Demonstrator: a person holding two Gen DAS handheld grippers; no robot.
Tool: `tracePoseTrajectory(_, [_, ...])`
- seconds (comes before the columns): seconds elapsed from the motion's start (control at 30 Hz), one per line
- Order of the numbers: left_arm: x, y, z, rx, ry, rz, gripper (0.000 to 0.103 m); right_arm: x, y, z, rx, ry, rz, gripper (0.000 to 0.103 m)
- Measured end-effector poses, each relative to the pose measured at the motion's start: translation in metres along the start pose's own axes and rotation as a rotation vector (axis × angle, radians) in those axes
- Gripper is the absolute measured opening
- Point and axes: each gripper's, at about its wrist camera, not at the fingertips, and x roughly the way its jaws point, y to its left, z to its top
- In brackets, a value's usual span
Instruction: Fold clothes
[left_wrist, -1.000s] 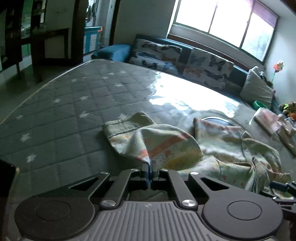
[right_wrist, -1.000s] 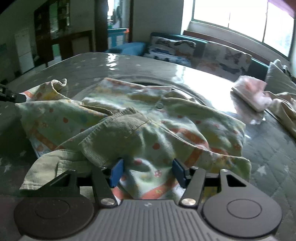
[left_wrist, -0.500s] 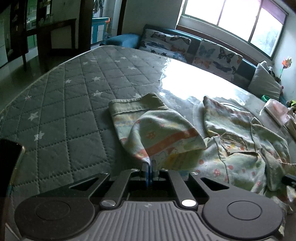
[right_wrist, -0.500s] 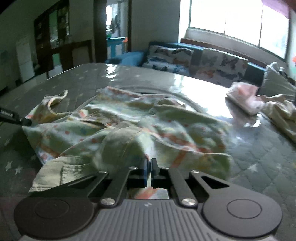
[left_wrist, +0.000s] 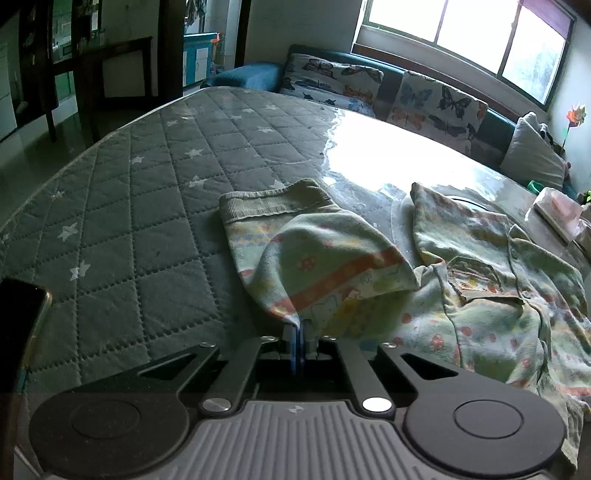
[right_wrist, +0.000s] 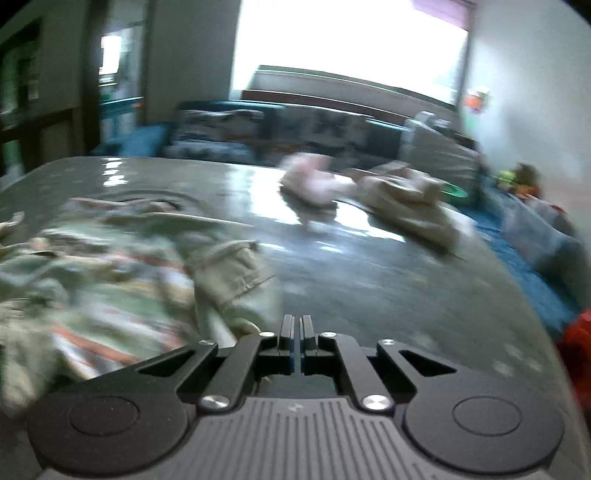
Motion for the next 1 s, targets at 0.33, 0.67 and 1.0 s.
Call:
tracePoseTrajectory(0.33, [-0.005, -0.002, -0.004, 0.006, 0.012, 0.026, 0.002, -0.01, -0.057, -0.036, 0.14, 0.064, -0.095, 0.007])
tracePoseTrajectory(0.67, [-0.007, -0.008, -0.004, -0.004, 0.017, 0.058, 0.003, 0.057, -0.048, -0.004, 0.197, 0.078, -0.023, 0.045])
tracePoseTrajectory(1.0, [-0.008, -0.011, -0.006, 0.008, 0.019, 0.07, 0.003, 0.075, -0.044, 0.0, 0.17, 0.077, -0.024, 0.009])
